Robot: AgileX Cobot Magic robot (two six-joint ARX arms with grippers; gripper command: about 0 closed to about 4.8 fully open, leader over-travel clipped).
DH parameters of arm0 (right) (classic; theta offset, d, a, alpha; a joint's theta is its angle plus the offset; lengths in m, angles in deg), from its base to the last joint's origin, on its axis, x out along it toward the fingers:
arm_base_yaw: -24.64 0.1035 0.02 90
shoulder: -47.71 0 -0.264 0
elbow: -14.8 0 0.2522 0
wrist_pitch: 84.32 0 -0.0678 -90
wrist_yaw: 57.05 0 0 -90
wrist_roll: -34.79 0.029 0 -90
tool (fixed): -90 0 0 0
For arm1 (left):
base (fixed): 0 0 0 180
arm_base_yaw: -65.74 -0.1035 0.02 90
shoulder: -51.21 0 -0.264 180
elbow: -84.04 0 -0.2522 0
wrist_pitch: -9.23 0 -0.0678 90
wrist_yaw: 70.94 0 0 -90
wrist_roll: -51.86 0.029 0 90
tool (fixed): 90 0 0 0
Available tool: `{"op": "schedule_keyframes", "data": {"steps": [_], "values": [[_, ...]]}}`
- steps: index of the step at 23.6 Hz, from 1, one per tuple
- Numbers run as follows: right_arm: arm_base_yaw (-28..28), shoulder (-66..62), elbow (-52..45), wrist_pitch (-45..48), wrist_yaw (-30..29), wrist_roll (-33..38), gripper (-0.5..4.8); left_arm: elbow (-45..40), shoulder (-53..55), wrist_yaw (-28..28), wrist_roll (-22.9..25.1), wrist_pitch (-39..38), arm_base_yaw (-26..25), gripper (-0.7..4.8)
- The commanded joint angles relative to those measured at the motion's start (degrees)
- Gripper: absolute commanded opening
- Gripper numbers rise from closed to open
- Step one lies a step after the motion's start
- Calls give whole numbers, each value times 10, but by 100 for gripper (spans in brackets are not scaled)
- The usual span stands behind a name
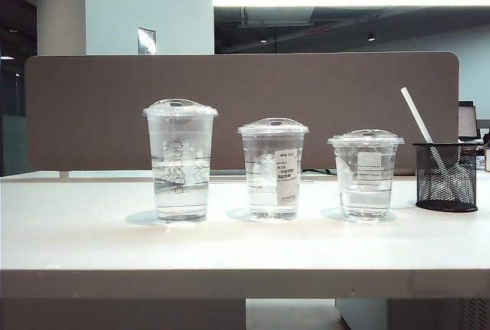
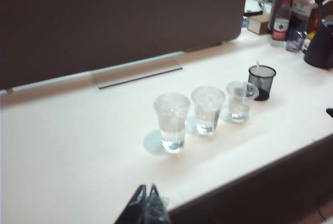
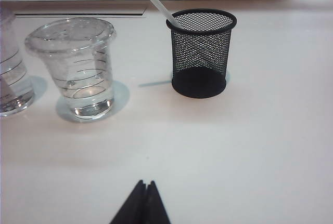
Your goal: Pick up the straw and insert it into the large coffee cup.
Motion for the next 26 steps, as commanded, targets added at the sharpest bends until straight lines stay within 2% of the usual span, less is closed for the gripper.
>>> {"op": "schedule_keyframes", "data": {"steps": [1, 6, 11, 13, 21, 26], "values": [[1, 1, -4, 7, 0, 2, 22, 0, -1, 1, 4, -5, 0, -3], [1, 1, -4, 7, 0, 2, 22, -42, -2, -45, -3, -5, 1, -3], [1, 1, -4, 7, 0, 2, 22, -127, -2, -109, -9, -5, 1, -3], [1, 1, -4, 7, 0, 2, 22, -155, -2, -109, -17, -5, 0, -3], [1, 1, -4, 7, 0, 2, 22, -156, -5, -108, -19, 37, 0, -3], [1, 1, -4, 7, 0, 2, 22, -156, -5, -108, -19, 32, 1, -3]]}}
